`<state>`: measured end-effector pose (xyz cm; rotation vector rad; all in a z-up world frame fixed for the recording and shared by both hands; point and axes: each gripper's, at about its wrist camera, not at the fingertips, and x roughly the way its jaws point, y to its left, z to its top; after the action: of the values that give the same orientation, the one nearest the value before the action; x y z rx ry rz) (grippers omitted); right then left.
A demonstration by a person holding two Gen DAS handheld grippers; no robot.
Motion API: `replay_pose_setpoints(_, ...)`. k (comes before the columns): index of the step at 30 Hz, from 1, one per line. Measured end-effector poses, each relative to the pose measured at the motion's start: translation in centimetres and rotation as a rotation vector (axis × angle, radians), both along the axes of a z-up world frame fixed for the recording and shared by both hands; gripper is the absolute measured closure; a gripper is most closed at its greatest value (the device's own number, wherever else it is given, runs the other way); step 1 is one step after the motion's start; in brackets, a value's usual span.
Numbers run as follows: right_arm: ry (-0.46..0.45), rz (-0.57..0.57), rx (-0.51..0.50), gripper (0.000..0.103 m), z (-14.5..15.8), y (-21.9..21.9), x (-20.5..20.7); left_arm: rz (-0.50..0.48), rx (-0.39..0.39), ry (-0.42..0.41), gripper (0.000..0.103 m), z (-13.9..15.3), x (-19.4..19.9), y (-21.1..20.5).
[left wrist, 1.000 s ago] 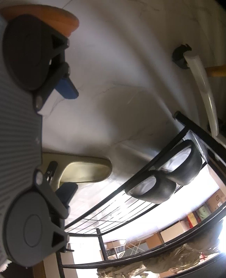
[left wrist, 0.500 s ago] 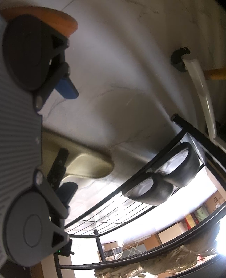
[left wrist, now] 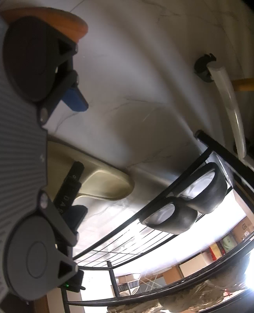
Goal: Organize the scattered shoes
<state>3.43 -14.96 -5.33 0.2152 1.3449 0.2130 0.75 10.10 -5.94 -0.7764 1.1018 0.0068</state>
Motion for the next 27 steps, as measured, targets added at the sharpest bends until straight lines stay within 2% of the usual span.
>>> replay_pose_setpoints(6, 0.012, -0.015, 0.027, 0.001, 0.1, -0.4, 0.3, -0.011, 0.035, -0.031, 0.001, 0.6, -0.1, -0.1)
replay_pose_setpoints(8, 0.013, -0.025, 0.039, 0.001, 0.3, -0.6, 0.3, -0.007, 0.065, -0.064, 0.001, 1.1, -0.1, 0.1)
replay_pose_setpoints(11, -0.014, -0.077, 0.066, 0.001, 2.3, -2.1, -0.1, 0.006, 0.086, -0.109, 0.001, 1.8, -0.2, 0.5)
replay_pose_setpoints(14, -0.092, -0.163, 0.048, 0.001, 5.5, -4.2, -0.9, 0.036, 0.081, -0.143, 0.001, 2.2, -0.3, 1.1)
replay_pose_setpoints(18, -0.285, -0.349, 0.079, 0.0, 10.7, -8.0, -3.7, 0.031, 0.086, -0.154, 0.001, 2.2, -0.3, 1.2)
replay_pose_setpoints(20, -0.413, -0.351, 0.107, 0.0, 12.2, -8.1, -5.7, 0.002, 0.111, -0.176, 0.001, 2.3, -0.2, 0.7)
replay_pose_setpoints(23, -0.605, -0.353, 0.149, 0.0, 14.4, -8.3, -8.7, -0.098, 0.239, -0.255, 0.001, 2.8, -0.3, -1.3)
replay_pose_setpoints(27, -0.861, -0.352, 0.204, 0.0, 17.3, -8.6, -12.7, -0.197, 0.393, -0.28, 0.001, 2.6, -0.3, -3.6)
